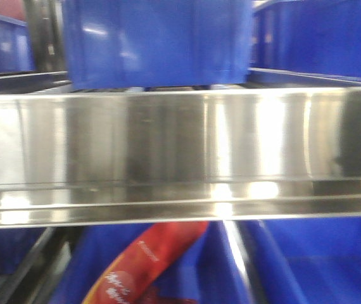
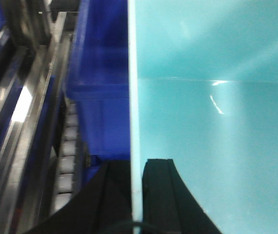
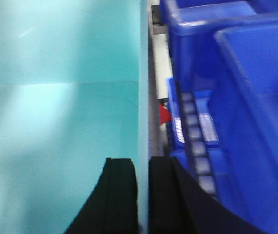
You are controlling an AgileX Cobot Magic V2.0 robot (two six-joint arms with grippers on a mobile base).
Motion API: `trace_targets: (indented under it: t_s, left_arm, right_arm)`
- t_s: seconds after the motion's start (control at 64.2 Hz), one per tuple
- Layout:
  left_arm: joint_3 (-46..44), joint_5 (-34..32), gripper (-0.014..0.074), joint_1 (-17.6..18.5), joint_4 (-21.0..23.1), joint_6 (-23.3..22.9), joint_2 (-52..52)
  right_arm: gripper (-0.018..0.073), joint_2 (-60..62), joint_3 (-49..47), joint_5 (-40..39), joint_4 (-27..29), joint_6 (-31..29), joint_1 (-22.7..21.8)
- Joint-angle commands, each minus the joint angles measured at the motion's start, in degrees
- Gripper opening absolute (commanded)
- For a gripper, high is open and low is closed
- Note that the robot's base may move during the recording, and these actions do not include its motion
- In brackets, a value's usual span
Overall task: Fetch blue bin and place on conveyor start
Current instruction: 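Hold the bin with both grippers while the base backs away from the rack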
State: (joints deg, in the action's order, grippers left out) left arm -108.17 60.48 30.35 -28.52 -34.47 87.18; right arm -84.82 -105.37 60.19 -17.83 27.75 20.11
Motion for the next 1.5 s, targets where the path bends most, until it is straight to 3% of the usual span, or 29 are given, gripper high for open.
trace_targets:
  t_s: [0.0,1.481]
  left_arm:
    - [-0.6,-1.7,-0.0111,0.3,-1.8,0.4,-1.0]
    - [-0.6,-1.8,-0.0111,0.3,-1.8,0.4,-1.0]
  right_arm:
    - [-0.0159,0.5,-0.7,-1.5,-1.8,-0.2,-0.1]
    - [-0.0159,0.5,-0.7,-3.8,-1.2,-0.2,-0.1]
